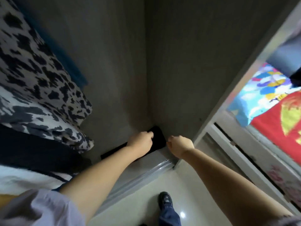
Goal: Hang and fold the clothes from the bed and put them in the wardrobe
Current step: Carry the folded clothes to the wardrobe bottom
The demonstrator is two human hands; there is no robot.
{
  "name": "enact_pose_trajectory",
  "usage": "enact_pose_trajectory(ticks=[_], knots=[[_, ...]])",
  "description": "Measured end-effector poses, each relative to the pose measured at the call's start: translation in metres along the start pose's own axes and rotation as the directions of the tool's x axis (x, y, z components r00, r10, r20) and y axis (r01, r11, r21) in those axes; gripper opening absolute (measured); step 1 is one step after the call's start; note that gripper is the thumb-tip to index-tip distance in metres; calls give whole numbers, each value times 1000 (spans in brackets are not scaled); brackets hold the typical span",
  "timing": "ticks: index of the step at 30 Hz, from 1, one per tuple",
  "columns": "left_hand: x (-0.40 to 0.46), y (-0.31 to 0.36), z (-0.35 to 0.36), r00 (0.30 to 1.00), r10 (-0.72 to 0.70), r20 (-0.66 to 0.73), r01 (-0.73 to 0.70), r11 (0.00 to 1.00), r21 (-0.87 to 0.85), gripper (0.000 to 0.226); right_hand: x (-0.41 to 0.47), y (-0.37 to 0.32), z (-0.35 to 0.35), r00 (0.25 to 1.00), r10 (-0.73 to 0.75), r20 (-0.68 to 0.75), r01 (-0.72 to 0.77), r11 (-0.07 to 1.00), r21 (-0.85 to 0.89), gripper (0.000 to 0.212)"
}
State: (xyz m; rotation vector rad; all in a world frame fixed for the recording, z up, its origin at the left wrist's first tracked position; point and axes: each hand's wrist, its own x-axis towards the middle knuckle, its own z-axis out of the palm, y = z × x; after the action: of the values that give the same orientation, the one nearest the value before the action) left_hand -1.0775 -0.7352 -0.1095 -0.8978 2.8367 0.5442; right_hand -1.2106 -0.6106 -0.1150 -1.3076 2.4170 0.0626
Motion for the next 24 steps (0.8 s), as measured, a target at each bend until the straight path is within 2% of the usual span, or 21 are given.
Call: enact_pose_trajectory(ticks=[6, 10, 14, 17, 19, 21, 24], knots=[[-17, 106, -12, 959, 255, 123, -279, 929, 245, 26, -101, 78, -27, 979, 189, -72, -184, 981, 68, 34], [-17, 205, -7, 898, 420, 132, -439, 874, 206, 26, -169, 155, -41, 923, 377, -77, -368, 923, 116, 29], [-5, 306, 8, 802, 575, 162, -598, 774, 207, 26, -234, 241, -42, 848, 522, -96, -504, 848, 161, 30], [5, 392, 30, 745, 641, 183, -667, 712, 220, 22, -287, 312, -42, 812, 581, -50, -571, 810, 135, 31], [2, 452, 49, 729, 655, 199, -684, 708, 177, 22, -329, 357, -41, 800, 600, -6, -598, 798, 81, 27], [-9, 511, 71, 695, 684, 221, -715, 690, 114, 20, -375, 400, -36, 736, 677, 8, -674, 730, 111, 24], [-31, 593, 100, 600, 756, 262, -791, 610, 50, 20, -443, 457, -28, 611, 791, 28, -780, 595, 193, 27]])
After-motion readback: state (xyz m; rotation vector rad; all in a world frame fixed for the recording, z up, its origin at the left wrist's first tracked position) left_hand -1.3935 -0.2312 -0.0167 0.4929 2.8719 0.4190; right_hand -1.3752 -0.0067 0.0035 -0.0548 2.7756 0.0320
